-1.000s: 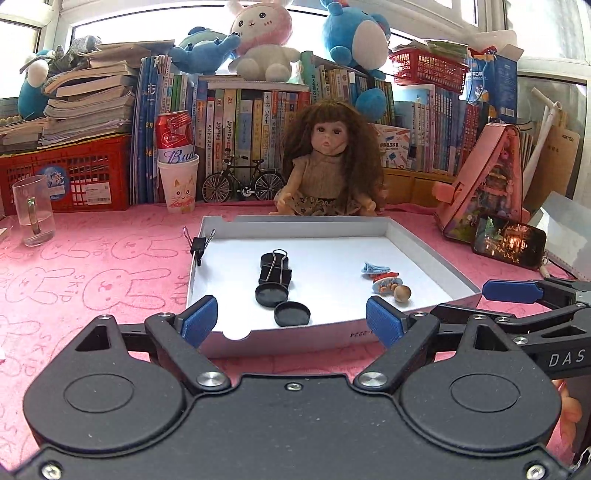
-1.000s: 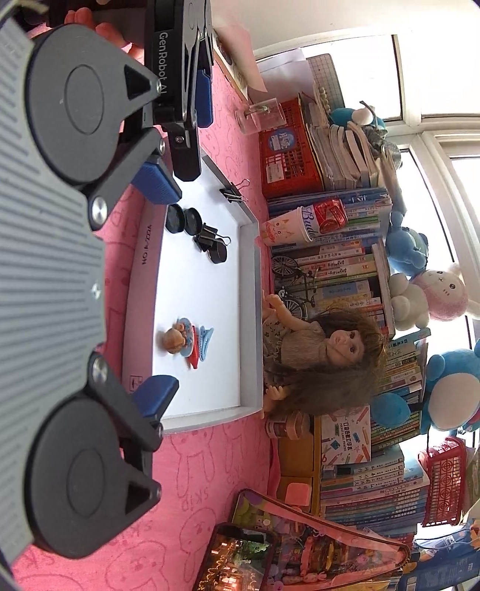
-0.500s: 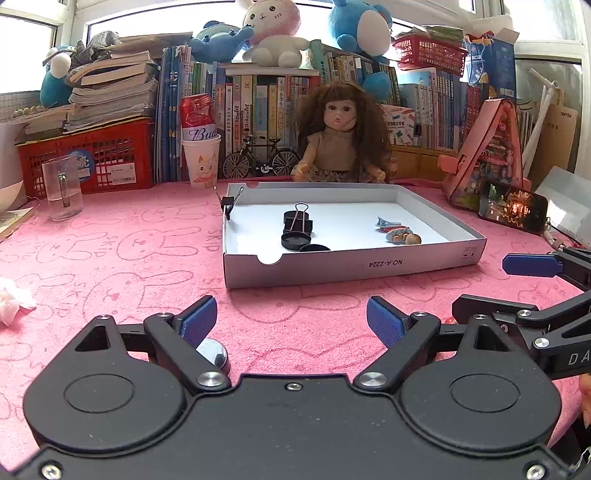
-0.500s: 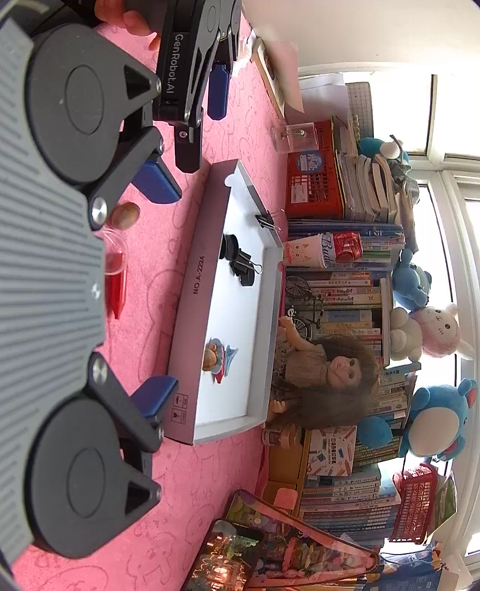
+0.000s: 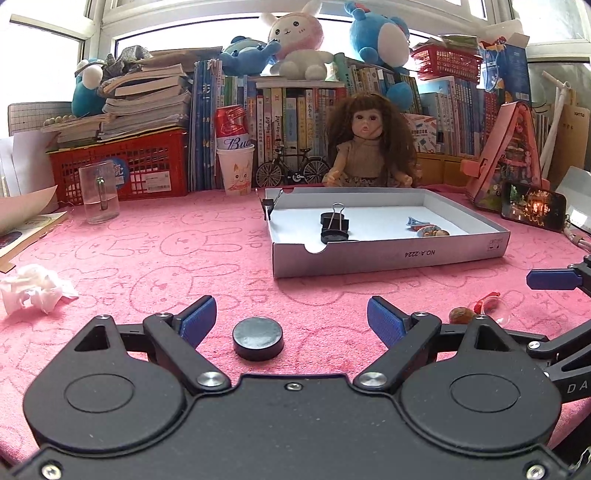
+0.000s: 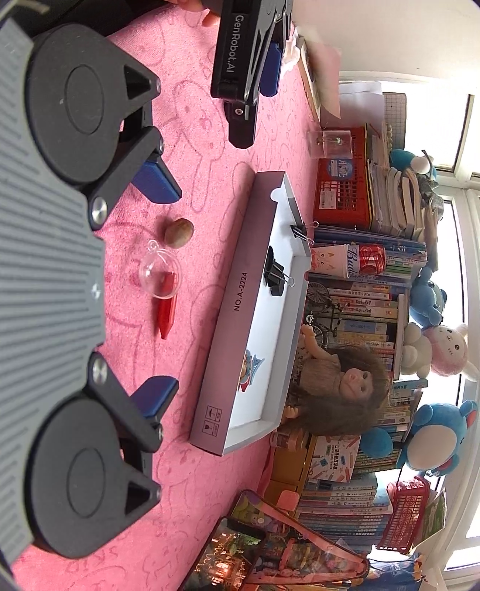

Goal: Organize rigid objects
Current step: 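Move the left tool to the last black disc while the right tool reaches the clear plastic ball, then grasp the black disc with the left tool while the right tool grasps the clear plastic ball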

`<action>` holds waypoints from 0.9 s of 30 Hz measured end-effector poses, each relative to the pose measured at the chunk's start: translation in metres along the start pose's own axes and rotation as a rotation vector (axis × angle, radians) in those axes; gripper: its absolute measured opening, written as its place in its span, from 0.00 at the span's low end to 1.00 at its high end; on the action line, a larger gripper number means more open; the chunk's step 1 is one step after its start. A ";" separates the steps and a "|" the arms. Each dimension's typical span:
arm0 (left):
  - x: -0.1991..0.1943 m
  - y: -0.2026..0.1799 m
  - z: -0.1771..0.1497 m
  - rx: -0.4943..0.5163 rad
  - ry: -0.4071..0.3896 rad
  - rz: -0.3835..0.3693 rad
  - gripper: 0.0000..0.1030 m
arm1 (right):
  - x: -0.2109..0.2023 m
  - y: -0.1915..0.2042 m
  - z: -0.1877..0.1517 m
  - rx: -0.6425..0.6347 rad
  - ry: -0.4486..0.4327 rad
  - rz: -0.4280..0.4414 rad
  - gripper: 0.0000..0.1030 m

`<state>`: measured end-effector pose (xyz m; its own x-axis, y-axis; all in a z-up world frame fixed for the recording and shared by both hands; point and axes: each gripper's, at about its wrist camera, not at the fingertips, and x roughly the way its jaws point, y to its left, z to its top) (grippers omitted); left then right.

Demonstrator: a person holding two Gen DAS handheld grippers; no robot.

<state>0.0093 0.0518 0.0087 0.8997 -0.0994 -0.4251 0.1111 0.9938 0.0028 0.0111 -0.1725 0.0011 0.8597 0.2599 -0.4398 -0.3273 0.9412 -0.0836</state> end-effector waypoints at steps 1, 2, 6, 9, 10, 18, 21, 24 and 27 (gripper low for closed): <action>0.002 0.001 0.000 -0.004 0.007 0.003 0.85 | 0.000 0.001 0.000 -0.003 0.002 -0.002 1.00; 0.003 0.002 -0.001 -0.007 0.014 0.006 0.85 | 0.001 0.001 0.000 -0.004 0.005 -0.005 1.00; 0.005 0.004 -0.004 -0.010 0.025 0.008 0.82 | 0.002 0.000 0.001 0.006 0.019 -0.002 1.00; 0.007 0.004 -0.005 -0.014 0.037 0.004 0.77 | 0.004 0.000 0.001 0.013 0.039 0.014 0.96; 0.007 0.004 -0.006 -0.017 0.040 0.000 0.76 | 0.004 0.001 0.000 0.015 0.042 0.016 0.95; 0.010 0.007 -0.008 -0.045 0.064 -0.001 0.58 | 0.003 0.002 0.001 0.038 0.048 0.045 0.84; 0.010 0.007 -0.008 -0.047 0.064 0.011 0.52 | 0.001 0.002 0.001 0.049 0.040 0.046 0.77; 0.010 0.009 -0.008 -0.051 0.065 0.016 0.47 | -0.001 0.000 0.002 0.069 0.022 0.042 0.68; 0.010 0.009 -0.008 -0.056 0.065 0.020 0.45 | -0.002 0.000 0.002 0.067 0.022 0.039 0.58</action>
<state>0.0162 0.0599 -0.0028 0.8718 -0.0779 -0.4836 0.0682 0.9970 -0.0377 0.0104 -0.1725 0.0039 0.8377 0.2924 -0.4613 -0.3326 0.9430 -0.0063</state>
